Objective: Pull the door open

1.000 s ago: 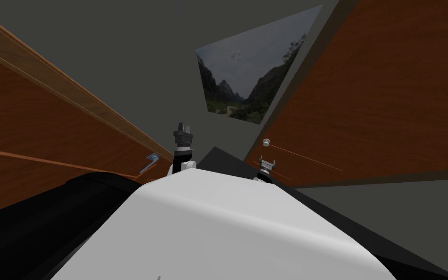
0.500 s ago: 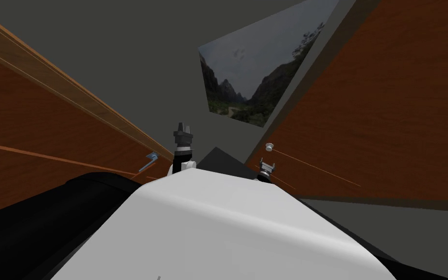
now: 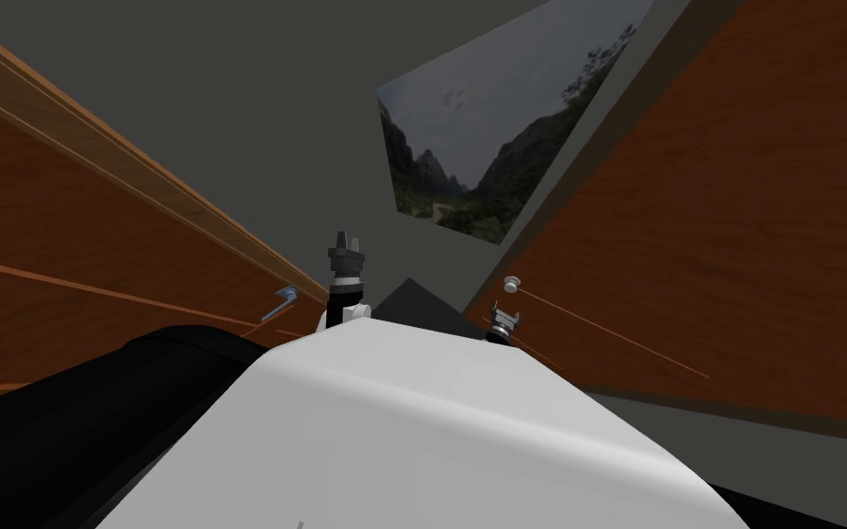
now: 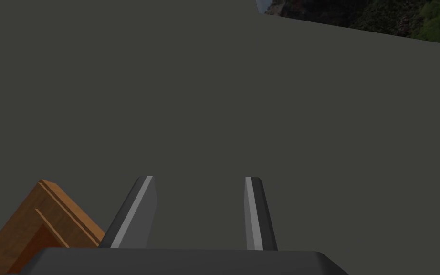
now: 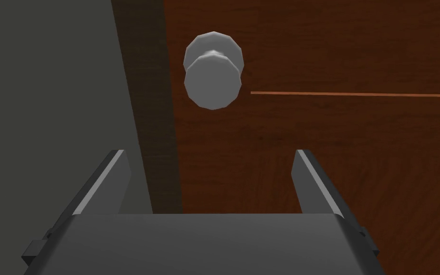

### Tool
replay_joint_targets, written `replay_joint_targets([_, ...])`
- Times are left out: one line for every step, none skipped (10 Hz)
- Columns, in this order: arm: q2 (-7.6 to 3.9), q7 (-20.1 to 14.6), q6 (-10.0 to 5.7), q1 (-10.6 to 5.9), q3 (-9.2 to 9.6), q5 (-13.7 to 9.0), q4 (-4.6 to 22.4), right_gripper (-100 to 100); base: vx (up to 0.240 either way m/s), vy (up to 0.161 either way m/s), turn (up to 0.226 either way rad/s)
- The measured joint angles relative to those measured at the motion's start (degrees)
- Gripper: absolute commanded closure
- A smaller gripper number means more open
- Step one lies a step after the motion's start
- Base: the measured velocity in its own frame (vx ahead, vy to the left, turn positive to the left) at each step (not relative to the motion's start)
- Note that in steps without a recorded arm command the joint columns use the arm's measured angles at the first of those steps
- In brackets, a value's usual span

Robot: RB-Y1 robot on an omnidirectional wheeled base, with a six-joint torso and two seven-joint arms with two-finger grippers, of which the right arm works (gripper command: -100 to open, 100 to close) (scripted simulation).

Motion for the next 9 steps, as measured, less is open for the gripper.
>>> replay_joint_targets([-0.97, -1.13, -0.42, 0.51, 0.09, -0.03, 0.63, -100, 0.207, -0.006, 0.056])
replay_joint_targets([-1.51, -2.06, -0.74, 0.68, 0.05, -0.14, 1.09, -100, 0.207, 0.021, 0.054])
replay_joint_targets([-2.54, -3.17, -0.92, 1.37, 0.02, -0.29, 1.15, -100, 0.178, 0.02, 0.028])
replay_joint_targets([-3.48, -4.67, -1.52, 1.13, 0.09, -0.32, 2.65, -100, 0.148, -0.007, 0.048])
replay_joint_targets([-4.38, -5.78, -1.72, 1.3, -0.06, -0.54, 3.09, -100, 0.133, -0.012, 0.06])
replay_joint_targets([-5.32, -6.82, -1.81, 1.76, -0.14, -0.7, 3.3, -100, 0.122, -0.016, 0.034])
replay_joint_targets([-6.22, -7.75, -1.79, 2.37, -0.24, -0.88, 3.14, -100, 0.107, -0.013, 0.026])
replay_joint_targets([-7.01, -8.91, -2.18, 2.32, -0.19, -0.92, 4.19, -100, 0.112, -0.017, 0.052])
replay_joint_targets([-7.94, -9.79, -2.15, 3.01, -0.38, -1.17, 3.87, -100, 0.091, -0.009, 0.019])
